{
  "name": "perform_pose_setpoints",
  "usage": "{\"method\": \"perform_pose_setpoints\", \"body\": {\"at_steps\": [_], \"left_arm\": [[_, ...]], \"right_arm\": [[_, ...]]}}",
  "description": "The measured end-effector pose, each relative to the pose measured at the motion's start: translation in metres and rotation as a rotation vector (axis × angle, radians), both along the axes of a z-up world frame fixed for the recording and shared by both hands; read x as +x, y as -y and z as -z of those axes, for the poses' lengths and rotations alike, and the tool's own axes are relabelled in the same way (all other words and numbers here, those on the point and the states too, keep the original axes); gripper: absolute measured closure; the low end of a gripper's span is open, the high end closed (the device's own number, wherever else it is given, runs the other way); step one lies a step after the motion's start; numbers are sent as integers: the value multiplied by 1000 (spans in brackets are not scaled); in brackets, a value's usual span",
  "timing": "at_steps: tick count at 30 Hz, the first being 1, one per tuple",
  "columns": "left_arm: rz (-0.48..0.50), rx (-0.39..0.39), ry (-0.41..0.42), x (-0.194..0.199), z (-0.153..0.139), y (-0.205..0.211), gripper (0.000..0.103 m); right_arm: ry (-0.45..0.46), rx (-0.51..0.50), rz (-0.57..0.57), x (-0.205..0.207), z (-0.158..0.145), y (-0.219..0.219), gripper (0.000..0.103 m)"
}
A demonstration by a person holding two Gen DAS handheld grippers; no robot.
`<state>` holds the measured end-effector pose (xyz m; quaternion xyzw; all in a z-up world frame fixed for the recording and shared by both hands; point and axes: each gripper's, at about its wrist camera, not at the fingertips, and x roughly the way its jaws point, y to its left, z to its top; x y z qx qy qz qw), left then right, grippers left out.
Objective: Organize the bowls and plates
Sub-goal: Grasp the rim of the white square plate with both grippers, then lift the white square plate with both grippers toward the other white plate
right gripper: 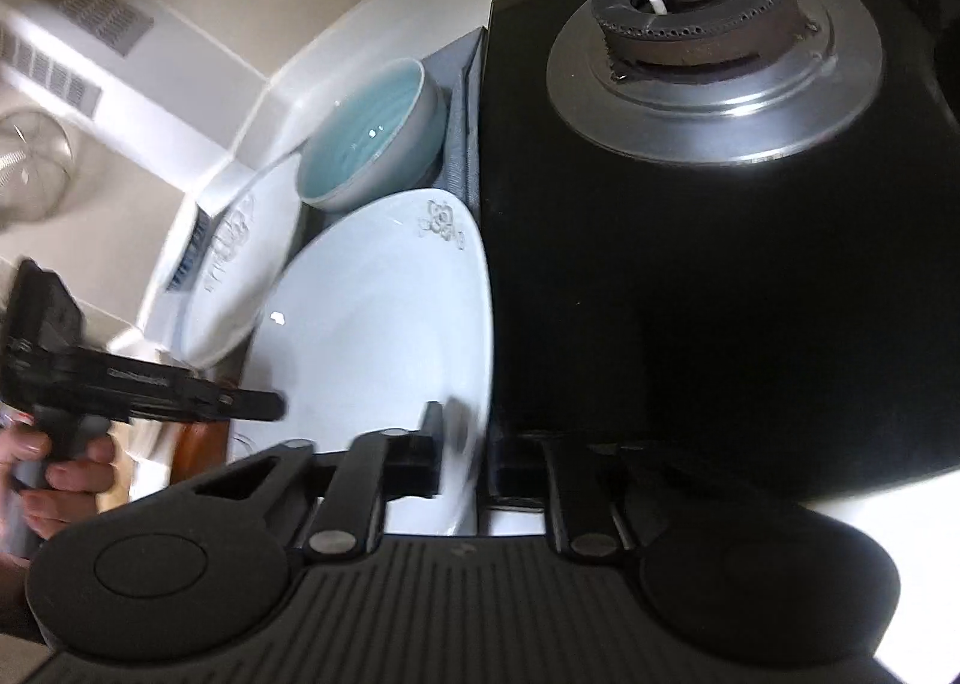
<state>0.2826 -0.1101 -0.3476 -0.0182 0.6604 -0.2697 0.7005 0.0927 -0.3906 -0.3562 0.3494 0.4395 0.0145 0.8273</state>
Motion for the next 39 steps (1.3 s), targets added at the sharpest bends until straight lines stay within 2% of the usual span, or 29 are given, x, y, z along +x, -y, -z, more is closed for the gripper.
{"method": "perform_pose_setpoints", "body": {"at_steps": [6,9,11,13,15,18,19,21,22,24,26,30,33,39], "left_arm": [[-25,3,38,-10,-17,-3,81],[-37,-11,8,-9,-10,-5,81],[-52,-19,-31,-7,-1,-4,81],[-65,-31,-49,-8,5,-4,77],[-77,-52,-55,-10,5,-4,65],[-45,-21,-8,-19,3,6,62],[-38,-3,10,-21,2,10,63],[-46,27,29,-23,1,17,74],[-65,23,14,-24,2,14,76],[-128,-35,-40,-21,2,4,76],[-130,-65,-22,-23,-3,2,76],[-128,-51,-3,-27,-9,5,76],[-148,-69,-5,-29,-14,1,76],[-215,-116,19,-29,-34,-28,76]], "right_arm": [[-8,-15,-23,-1,-8,1,91],[-27,-3,-31,0,-4,5,91],[-20,14,-18,-3,-6,9,87],[-11,16,-10,-5,-10,12,84],[-2,23,-23,-7,-14,13,79],[-10,20,-49,-6,-11,11,80],[-12,-5,-44,-6,-11,9,86],[-7,-89,-66,-5,-17,3,91],[2,-132,-79,-5,-22,-1,92],[34,-179,-91,-6,-32,-5,92],[38,-167,-84,-7,-37,-3,91],[40,-159,-86,-7,-40,-2,91],[56,-134,-76,-10,-46,1,91],[121,-143,-105,-8,-66,-9,90]]}}
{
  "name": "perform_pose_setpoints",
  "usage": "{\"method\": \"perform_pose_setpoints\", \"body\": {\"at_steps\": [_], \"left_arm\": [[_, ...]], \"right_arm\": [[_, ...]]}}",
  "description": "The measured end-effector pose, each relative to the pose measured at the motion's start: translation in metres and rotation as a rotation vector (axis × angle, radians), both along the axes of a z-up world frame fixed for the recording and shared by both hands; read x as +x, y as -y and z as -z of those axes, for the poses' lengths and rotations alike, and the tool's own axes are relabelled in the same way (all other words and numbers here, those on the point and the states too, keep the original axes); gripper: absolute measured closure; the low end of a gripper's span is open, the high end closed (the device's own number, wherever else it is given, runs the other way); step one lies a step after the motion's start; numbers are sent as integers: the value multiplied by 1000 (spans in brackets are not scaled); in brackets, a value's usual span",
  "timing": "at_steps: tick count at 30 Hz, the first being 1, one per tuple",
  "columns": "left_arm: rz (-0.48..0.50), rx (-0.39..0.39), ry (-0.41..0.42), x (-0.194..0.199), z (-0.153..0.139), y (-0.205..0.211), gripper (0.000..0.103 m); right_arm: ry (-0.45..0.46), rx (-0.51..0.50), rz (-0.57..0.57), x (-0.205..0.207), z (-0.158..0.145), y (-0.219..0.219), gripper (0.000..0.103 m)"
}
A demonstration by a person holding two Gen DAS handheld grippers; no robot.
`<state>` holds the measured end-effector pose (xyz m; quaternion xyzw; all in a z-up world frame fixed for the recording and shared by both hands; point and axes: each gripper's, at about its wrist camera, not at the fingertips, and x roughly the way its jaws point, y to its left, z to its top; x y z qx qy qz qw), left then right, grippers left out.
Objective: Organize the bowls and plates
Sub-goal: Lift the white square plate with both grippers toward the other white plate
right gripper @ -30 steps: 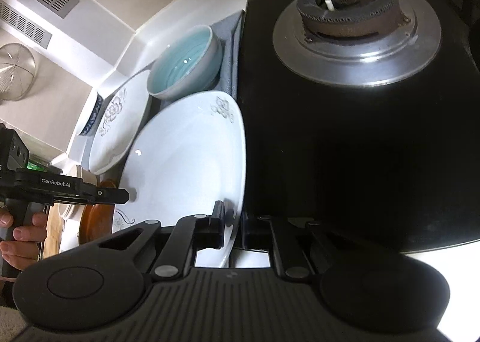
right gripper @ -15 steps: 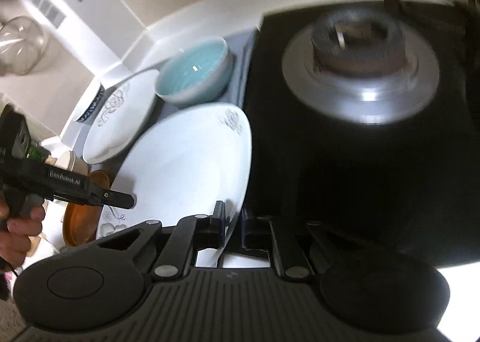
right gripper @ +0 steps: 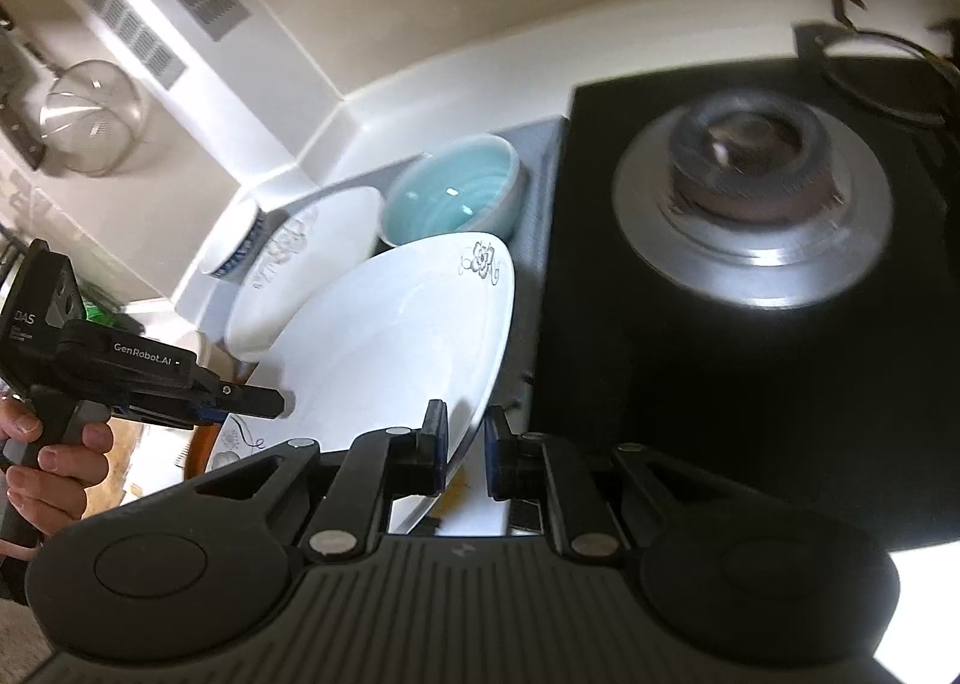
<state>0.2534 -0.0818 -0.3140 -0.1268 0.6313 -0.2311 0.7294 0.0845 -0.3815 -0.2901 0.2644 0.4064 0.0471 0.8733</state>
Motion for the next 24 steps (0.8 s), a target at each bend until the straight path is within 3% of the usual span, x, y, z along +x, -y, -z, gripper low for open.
{"method": "perform_pose_setpoints", "body": {"at_steps": [11,24], "left_arm": [[-102,60,49,26,-23,-44,76],[-163,103,48,48,-20,-71,76]], "right_arm": [[-6,45,-76,56,3,-35,90],[-73,77,-121,99,15,-59,90]]}}
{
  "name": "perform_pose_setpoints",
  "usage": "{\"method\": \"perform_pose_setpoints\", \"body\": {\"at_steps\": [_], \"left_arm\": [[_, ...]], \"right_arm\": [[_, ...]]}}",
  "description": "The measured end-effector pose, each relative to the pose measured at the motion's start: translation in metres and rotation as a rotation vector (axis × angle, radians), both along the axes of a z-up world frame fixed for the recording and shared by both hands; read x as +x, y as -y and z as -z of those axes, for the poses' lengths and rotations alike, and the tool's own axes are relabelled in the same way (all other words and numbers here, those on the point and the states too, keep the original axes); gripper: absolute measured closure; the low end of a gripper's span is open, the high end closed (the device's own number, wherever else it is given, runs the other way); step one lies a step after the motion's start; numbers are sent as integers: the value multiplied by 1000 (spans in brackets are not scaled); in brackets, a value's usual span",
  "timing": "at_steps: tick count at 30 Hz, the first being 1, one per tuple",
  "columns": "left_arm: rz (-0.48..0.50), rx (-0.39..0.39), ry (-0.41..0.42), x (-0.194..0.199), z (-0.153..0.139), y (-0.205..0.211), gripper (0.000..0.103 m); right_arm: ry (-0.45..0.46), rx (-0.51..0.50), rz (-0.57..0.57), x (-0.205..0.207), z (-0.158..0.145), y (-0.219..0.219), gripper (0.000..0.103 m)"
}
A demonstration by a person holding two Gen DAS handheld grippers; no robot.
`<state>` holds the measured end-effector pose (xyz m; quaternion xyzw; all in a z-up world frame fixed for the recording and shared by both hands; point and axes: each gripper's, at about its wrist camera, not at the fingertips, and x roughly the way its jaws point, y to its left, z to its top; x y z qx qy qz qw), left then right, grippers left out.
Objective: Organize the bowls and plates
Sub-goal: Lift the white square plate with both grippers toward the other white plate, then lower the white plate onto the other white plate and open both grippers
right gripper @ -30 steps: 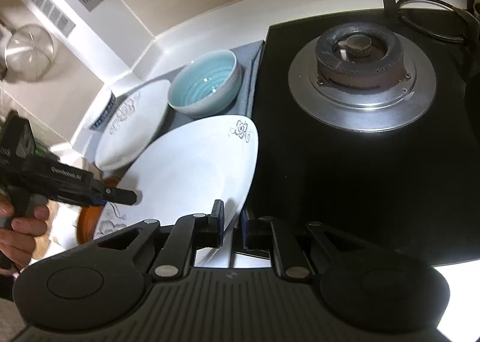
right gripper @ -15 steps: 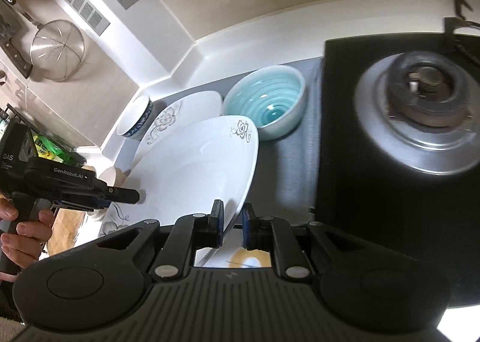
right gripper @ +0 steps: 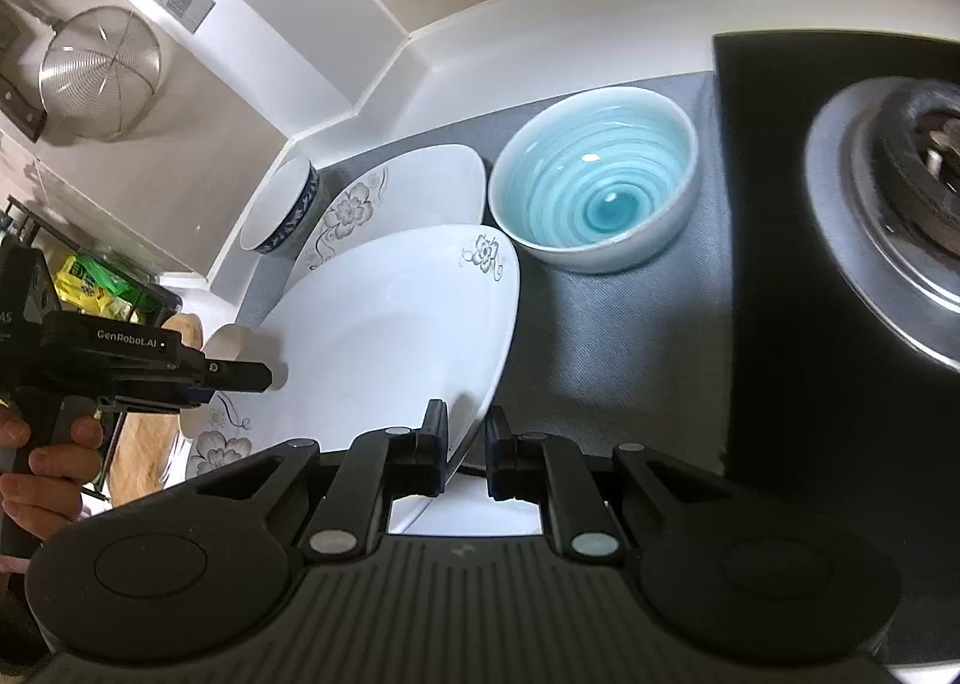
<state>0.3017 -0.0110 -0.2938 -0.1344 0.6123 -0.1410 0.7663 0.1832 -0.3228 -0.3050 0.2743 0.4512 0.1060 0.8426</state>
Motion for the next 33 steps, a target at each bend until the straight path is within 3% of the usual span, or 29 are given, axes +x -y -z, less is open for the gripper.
{"method": "perform_pose_setpoints", "body": {"at_steps": [9,19,27,33], "left_arm": [[-28,35,15,28,-1,-7,76],[-62,20,36,57,-6,-21,76],[-72,7,71,74,-18,-26,76],[-44,39,110,91,-16,-24,75]], "right_arm": [[1,-9,1,33,-2,-12,90],[84,-5,-7,66,2,-15,90],[72,-46,-25,82,13,-29,89],[60,-58,-29,93,21,-39,89]]}}
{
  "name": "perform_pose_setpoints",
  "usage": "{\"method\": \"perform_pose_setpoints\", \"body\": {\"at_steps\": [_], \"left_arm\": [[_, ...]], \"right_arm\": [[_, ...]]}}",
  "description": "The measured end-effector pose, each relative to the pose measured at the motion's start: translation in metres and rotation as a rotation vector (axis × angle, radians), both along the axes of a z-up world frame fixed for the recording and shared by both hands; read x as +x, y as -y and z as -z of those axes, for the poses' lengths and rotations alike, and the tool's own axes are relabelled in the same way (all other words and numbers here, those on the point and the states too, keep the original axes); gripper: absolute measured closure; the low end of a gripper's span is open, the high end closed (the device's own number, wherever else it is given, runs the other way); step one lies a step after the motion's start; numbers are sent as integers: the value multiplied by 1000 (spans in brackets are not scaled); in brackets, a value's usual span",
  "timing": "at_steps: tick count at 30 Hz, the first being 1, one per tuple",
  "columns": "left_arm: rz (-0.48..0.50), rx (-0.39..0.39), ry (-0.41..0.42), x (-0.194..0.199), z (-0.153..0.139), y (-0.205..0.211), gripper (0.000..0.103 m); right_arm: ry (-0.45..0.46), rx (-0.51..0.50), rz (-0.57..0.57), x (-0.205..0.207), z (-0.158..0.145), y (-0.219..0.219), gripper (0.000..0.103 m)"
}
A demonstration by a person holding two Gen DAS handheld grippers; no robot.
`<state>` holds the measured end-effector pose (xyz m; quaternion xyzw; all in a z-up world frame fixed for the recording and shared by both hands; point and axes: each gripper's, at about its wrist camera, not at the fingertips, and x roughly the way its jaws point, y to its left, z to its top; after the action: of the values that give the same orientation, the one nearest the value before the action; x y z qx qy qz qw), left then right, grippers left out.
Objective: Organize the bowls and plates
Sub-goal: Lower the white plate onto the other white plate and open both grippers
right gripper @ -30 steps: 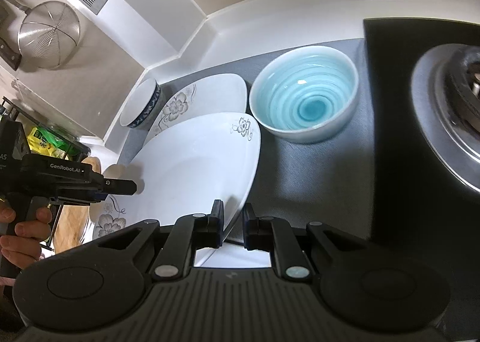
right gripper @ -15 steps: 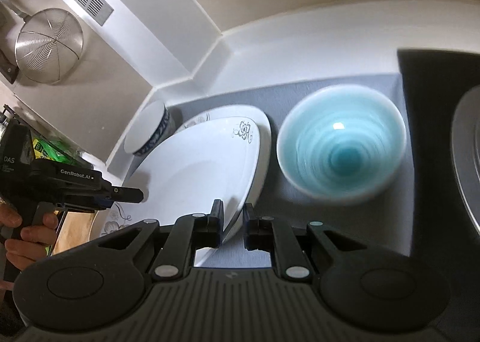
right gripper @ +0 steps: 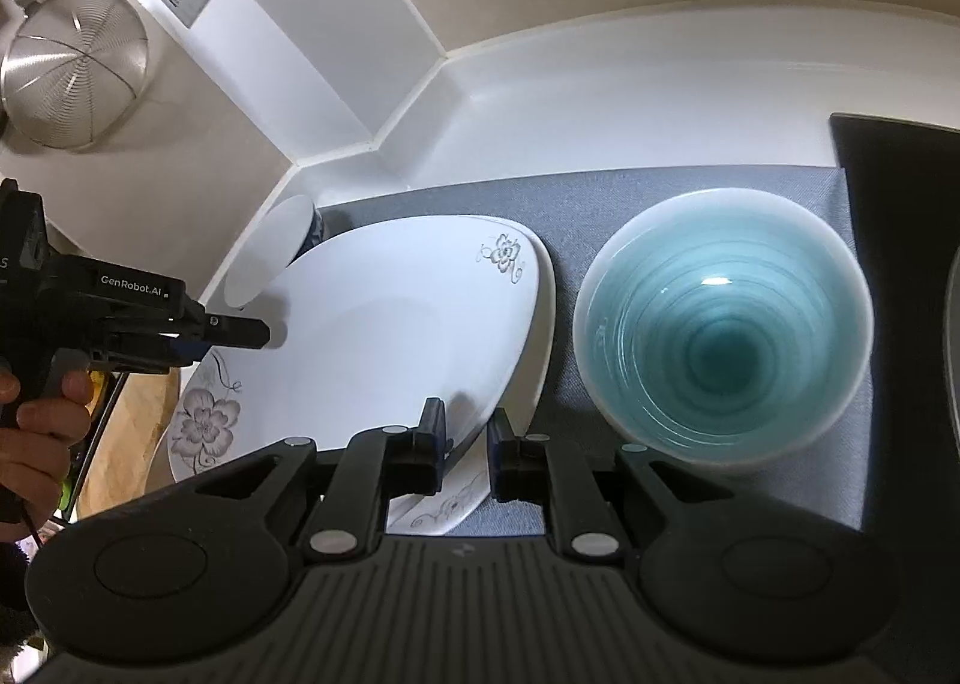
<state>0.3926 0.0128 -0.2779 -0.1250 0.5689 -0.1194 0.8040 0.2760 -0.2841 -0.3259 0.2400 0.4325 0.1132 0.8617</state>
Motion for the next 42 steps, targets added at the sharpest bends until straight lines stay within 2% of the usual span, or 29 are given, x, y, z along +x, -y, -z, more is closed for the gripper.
{"method": "perform_pose_setpoints", "body": {"at_steps": [8,13,19,22,26,30,34,38,42], "left_arm": [[9,49,-7,6,15,5,75],[-1,64,15,2,21,4,75],[-9,73,-12,4,35,9,73],[-22,49,-22,3,39,8,73],[-8,66,-17,5,39,12,71],[-24,52,-20,9,41,11,71],[-31,42,-10,4,39,7,70],[-18,72,21,-1,36,12,70],[-15,98,37,-5,34,17,70]], "right_arm": [[8,-90,-25,10,-4,-13,88],[-5,-55,-14,12,4,-12,88],[18,-88,-6,8,5,-15,89],[27,-73,20,7,6,-12,89],[44,-117,33,5,4,-13,90],[50,-112,59,2,4,-14,90],[54,-194,63,-5,3,-25,89],[52,-275,76,-13,6,-42,85],[46,-252,82,-10,9,-38,84]]}}
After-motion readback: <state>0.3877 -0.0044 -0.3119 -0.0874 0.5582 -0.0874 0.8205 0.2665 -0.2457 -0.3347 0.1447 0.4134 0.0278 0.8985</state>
